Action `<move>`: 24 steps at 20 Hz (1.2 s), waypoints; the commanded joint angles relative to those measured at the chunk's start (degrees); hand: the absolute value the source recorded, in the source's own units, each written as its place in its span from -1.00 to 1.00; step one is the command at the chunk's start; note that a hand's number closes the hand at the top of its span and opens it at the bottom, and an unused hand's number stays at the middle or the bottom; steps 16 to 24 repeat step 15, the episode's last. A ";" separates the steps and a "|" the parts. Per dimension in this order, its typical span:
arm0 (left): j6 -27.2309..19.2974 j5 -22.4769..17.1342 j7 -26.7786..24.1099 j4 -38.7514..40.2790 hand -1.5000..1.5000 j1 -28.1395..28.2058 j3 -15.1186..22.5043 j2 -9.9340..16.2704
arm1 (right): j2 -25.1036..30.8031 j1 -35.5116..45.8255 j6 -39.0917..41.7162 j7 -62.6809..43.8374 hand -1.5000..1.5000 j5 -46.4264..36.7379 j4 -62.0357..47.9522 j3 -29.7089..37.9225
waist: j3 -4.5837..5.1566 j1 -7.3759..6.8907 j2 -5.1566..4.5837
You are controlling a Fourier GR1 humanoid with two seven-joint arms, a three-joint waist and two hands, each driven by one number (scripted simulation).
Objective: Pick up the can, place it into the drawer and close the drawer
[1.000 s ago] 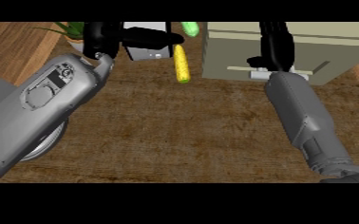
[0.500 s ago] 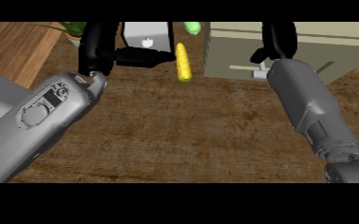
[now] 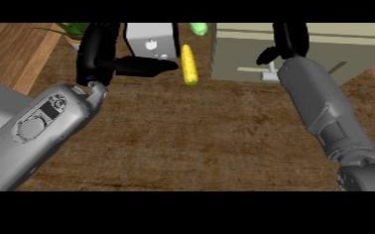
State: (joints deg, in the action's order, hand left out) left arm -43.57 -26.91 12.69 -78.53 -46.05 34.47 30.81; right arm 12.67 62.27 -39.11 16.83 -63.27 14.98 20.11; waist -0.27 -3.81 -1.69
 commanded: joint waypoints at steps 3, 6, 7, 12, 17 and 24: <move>-0.20 0.41 -0.02 -1.45 -1.00 2.75 -0.05 0.48 | -5.34 4.02 2.47 6.38 -1.00 11.73 2.92 9.03 | -0.03 -1.02 0.52; 0.90 -0.28 -0.03 -2.59 -1.00 3.00 -1.41 1.24 | -5.99 5.57 5.18 7.86 -1.00 15.47 3.08 12.19 | 0.03 -0.76 0.62; 0.22 0.82 -2.15 -1.40 -1.00 4.95 -1.32 1.38 | -5.27 4.55 7.52 10.96 -1.00 17.92 3.47 14.02 | 0.03 -0.15 0.53; 0.76 0.55 -0.76 -2.67 -1.00 5.93 -2.64 2.00 | -6.46 6.21 12.57 12.36 -1.00 24.05 3.98 18.59 | 0.16 1.28 1.06; 1.70 1.09 -1.83 -1.52 -1.00 6.27 -3.69 1.00 | -7.61 8.14 11.00 10.68 -1.00 23.89 2.50 18.37 | 0.21 1.29 0.75; 1.70 1.09 -1.83 -1.52 -1.00 6.27 -3.69 1.00 | -7.61 8.14 11.00 10.68 -1.00 23.89 2.50 18.37 | 0.21 1.29 0.75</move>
